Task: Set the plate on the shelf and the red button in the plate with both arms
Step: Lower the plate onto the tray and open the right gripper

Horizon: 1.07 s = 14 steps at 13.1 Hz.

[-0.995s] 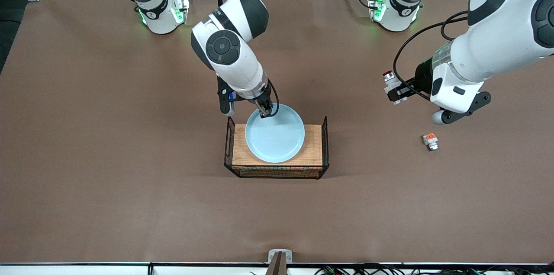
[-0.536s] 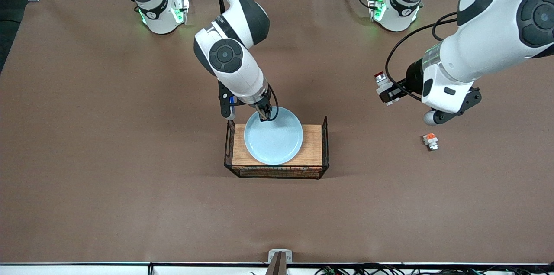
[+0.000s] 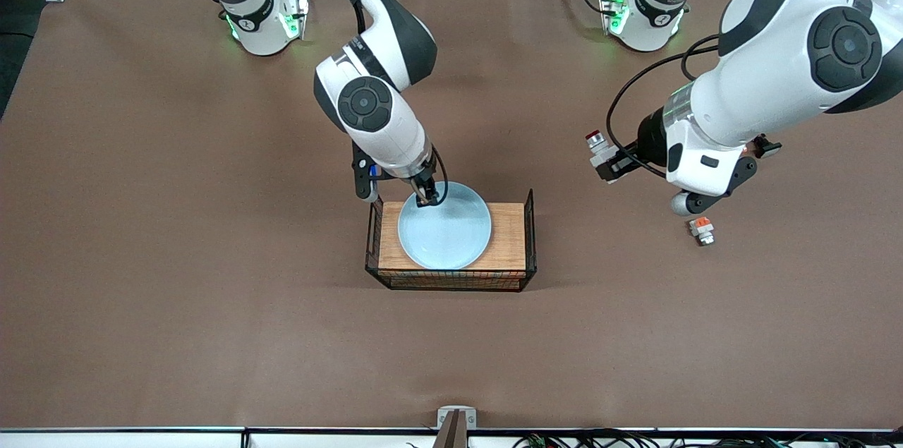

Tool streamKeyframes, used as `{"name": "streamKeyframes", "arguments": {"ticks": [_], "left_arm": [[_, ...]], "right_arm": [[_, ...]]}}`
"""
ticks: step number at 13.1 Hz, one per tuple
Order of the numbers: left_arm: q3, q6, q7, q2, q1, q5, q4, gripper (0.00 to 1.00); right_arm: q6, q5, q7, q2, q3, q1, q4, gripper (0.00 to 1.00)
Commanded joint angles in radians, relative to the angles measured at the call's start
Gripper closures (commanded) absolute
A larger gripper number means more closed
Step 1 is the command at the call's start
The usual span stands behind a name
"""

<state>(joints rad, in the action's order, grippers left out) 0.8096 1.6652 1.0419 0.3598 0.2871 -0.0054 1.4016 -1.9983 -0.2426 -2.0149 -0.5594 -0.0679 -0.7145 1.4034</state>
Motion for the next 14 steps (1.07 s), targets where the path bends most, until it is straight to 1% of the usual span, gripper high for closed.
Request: {"name": "streamKeyframes", "arguments": {"ticks": [1,5,7,8,9,12,14], "left_arm": [[0.005,0.002,0.044,-0.001,-0.014,-0.002,-0.021,1.0],[0.008,0.002,0.052,-0.009,-0.014,-0.004,-0.024,1.0],[0.008,0.005,0.052,-0.002,-0.019,-0.001,-0.023,0.99],[0.007,0.019,0.052,0.002,-0.031,-0.001,-0.023,0.99],[0.005,0.037,0.053,0.004,-0.039,-0.001,-0.023,0.99],[0.002,0.099,0.061,0.014,-0.065,-0.002,-0.021,0.99],[0.002,0.154,0.114,0.024,-0.089,-0.002,-0.021,0.99]], "right_arm": [[0.018,0.002,-0.016,-0.001,0.008,0.013,-0.03,0.0],[0.137,0.008,-0.007,0.03,0.008,0.012,-0.083,0.0],[0.167,0.009,0.03,0.09,0.007,0.012,-0.078,0.0],[0.208,0.009,0.063,0.108,0.005,0.013,-0.08,0.0],[0.255,0.011,0.112,0.13,0.004,0.013,-0.08,0.0],[0.372,0.011,0.315,0.2,-0.03,0.041,-0.075,0.0],[0.446,0.011,0.456,0.245,-0.047,0.067,-0.072,0.0]]}}
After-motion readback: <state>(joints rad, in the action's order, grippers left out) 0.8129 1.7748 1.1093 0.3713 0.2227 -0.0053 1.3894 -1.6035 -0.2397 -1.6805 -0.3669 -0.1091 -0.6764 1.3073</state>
